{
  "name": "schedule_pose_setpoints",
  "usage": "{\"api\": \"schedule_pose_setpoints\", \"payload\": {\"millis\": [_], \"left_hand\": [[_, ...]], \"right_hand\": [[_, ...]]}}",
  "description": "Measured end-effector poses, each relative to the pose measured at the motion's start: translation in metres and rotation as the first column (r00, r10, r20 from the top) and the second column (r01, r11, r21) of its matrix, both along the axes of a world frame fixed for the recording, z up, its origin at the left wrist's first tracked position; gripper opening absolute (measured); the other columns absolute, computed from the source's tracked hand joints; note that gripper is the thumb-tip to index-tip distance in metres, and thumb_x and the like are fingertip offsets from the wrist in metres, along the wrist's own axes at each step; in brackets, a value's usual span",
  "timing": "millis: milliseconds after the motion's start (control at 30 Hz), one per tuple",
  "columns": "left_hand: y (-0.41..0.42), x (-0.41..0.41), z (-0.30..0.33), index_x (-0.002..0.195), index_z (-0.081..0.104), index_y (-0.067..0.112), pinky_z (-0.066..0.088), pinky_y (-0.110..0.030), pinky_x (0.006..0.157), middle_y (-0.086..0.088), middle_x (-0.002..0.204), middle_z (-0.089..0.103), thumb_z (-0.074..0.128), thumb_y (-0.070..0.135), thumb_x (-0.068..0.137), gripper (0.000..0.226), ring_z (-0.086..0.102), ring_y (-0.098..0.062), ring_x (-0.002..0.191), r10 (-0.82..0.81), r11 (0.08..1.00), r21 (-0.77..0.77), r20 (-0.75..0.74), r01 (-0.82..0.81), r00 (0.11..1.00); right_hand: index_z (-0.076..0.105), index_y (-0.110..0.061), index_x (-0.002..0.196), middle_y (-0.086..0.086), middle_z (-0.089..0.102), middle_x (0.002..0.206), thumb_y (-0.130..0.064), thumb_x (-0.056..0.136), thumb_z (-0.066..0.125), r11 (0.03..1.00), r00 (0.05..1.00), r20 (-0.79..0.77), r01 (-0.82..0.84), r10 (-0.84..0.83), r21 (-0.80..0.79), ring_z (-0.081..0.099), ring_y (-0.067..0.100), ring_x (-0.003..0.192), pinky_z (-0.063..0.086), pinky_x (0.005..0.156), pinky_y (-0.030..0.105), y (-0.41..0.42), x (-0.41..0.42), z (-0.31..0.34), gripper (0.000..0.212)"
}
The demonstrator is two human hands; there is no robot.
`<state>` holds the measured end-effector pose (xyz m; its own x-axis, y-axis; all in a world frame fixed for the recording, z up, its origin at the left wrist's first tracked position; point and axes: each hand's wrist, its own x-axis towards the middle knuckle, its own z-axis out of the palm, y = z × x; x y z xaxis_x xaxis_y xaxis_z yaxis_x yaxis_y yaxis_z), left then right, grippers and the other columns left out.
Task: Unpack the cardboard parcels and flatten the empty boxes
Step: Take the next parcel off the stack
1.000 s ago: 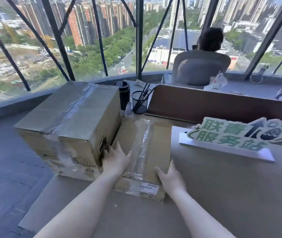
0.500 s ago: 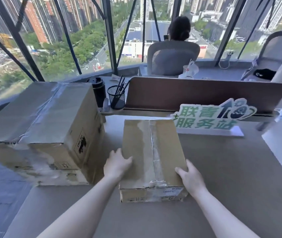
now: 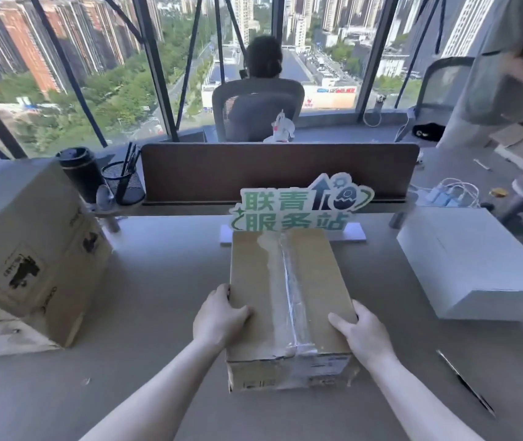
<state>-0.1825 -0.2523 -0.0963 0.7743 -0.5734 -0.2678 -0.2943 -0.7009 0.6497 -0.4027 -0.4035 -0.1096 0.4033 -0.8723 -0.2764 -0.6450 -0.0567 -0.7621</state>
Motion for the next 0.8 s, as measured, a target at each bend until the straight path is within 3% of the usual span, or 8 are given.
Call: {"api": "schedule_pose_setpoints", "payload": {"millis": [100,233,367,500,633,800], "left_hand": [[-0.013,-0.035,-0.006,0.119,0.054,0.031,0.043,-0.029,0.073,0.012,0.113,0.059,0.068,0.040,0.074,0.048,0.053,-0.010,0.092,0.023,1.000,-0.011,-0.005,-0.023,1.000],[-0.018,-0.063,-0.013,0.130,0.048,0.029,0.043,-0.030,0.074,0.008,0.123,0.055,0.066,0.042,0.077,0.057,0.056,-0.014,0.108,0.052,0.998,0.030,0.049,-0.054,0.997],[-0.019,-0.070,-0.020,0.142,0.038,0.026,0.048,-0.035,0.083,0.002,0.133,0.052,0.059,0.049,0.083,0.067,0.056,-0.021,0.116,0.059,0.993,0.101,0.057,-0.065,0.997],[-0.030,-0.072,-0.015,0.153,0.018,0.025,0.044,-0.042,0.094,-0.004,0.146,0.038,0.055,0.051,0.088,0.079,0.041,-0.028,0.130,-0.003,0.993,0.120,0.192,-0.020,0.981],[-0.051,-0.062,-0.012,0.153,0.018,0.026,0.038,-0.045,0.104,-0.005,0.158,0.020,0.051,0.050,0.092,0.073,0.028,-0.031,0.138,-0.140,0.983,0.159,0.306,0.094,0.942],[-0.059,-0.062,-0.018,0.150,0.025,0.026,0.037,-0.044,0.105,-0.004,0.163,0.004,0.045,0.051,0.096,0.063,0.023,-0.031,0.142,-0.191,0.970,0.203,0.305,0.133,0.933]], "right_hand": [[0.064,-0.030,0.107,-0.021,0.070,0.098,-0.039,0.086,0.069,1.000,0.999,-0.025,-0.023,0.023,-0.001,0.067,0.010,0.095,0.053,0.087,0.035,-0.017,-0.033,-0.005,0.024],[0.054,-0.029,0.134,-0.020,0.067,0.118,-0.055,0.086,0.063,0.997,0.997,-0.031,-0.071,0.071,0.005,0.063,0.009,0.111,0.050,0.092,0.033,-0.021,-0.065,-0.022,0.056],[0.056,-0.019,0.135,-0.008,0.065,0.122,-0.041,0.096,0.058,0.998,0.997,0.074,-0.008,0.003,0.066,0.058,0.013,0.116,0.041,0.095,0.028,-0.043,-0.086,-0.031,0.045],[0.051,-0.010,0.141,0.013,0.057,0.138,-0.035,0.100,0.049,0.994,0.969,-0.224,0.093,-0.104,-0.055,0.050,0.031,0.128,0.040,0.103,0.037,-0.086,-0.123,-0.052,0.048],[0.049,-0.011,0.139,0.014,0.048,0.140,-0.033,0.098,0.048,0.992,0.772,-0.629,0.025,-0.096,-0.122,0.044,0.035,0.128,0.043,0.100,0.042,-0.112,-0.158,-0.070,0.046],[0.058,-0.013,0.130,0.010,0.054,0.133,-0.023,0.094,0.046,0.997,0.600,-0.796,0.065,-0.077,-0.048,0.054,0.029,0.122,0.048,0.095,0.039,-0.117,-0.179,-0.089,0.039]]}}
